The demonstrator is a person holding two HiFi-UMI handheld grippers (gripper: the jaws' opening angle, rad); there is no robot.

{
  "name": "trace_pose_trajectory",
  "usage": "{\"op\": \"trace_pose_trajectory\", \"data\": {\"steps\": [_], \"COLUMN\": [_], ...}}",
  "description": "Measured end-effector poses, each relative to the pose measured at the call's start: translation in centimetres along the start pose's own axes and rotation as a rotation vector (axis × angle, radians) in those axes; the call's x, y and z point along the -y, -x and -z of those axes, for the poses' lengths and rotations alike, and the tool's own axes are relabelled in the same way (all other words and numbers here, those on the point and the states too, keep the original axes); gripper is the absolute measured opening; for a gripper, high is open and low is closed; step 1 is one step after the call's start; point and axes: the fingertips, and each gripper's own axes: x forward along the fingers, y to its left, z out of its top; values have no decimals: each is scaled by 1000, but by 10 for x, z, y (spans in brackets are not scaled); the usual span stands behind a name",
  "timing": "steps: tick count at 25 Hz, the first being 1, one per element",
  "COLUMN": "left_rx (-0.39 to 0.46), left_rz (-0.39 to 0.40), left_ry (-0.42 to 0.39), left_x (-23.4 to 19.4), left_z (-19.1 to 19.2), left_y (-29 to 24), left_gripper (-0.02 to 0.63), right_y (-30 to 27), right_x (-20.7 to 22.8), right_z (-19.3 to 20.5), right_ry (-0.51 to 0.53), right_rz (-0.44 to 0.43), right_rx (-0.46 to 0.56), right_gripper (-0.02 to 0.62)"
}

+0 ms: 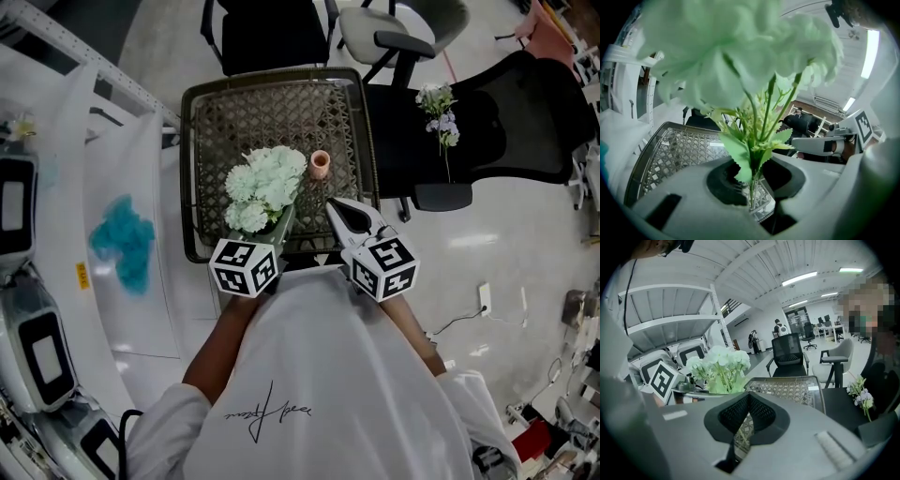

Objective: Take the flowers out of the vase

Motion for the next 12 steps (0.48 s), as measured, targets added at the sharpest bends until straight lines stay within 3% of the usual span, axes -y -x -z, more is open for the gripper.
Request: {"op": "trace_pose_trajectory", "data": {"steps": [12], "left_rx": [13], "left_rz": [49], "left_ry": [-29], "left_x": [16], "left_z": [2], "left_y": [-1], "left_gripper": [91], "right_y": [0], "right_x": [-15], "right_z": [5], "right_ry": [51], "right_rz": [-51], "right_rx": [-33], "right_gripper": [6]}}
